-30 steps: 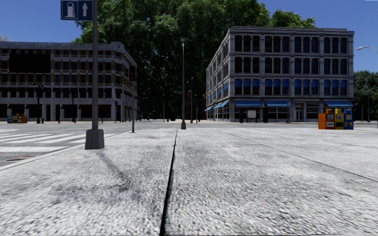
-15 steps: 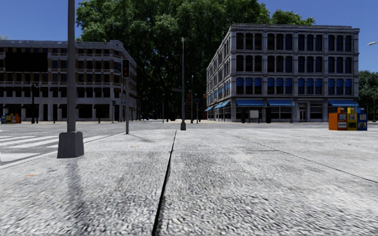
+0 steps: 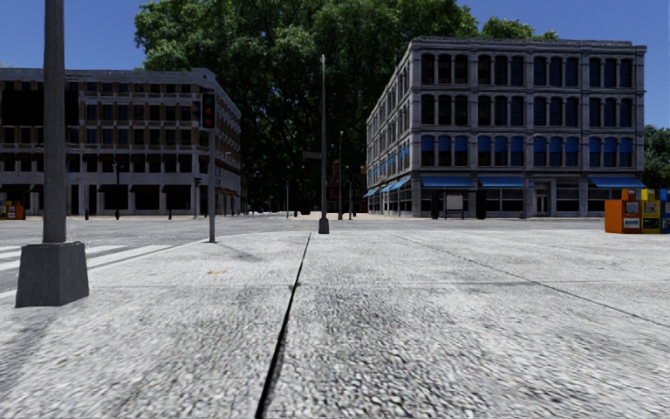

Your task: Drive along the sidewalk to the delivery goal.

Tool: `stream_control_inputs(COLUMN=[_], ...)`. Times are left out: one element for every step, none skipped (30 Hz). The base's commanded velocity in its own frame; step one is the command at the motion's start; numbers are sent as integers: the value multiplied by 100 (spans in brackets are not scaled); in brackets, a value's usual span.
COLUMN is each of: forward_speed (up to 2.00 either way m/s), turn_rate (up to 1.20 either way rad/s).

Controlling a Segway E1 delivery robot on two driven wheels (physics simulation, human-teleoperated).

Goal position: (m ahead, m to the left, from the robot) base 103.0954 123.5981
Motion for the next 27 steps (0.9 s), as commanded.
stream_control_inputs(forward_speed=[198, 198, 198, 198, 197, 197, 197, 197, 197, 197, 197, 197, 197, 197, 197, 197, 197, 197, 197, 197, 197, 197, 197, 197, 197, 197, 197], turn_rate=[0, 0, 0, 0, 0, 0, 0, 0, 0, 0, 0, 0, 0, 0, 0, 0, 0, 0, 0, 0, 0, 0, 0, 0, 0, 0, 0])
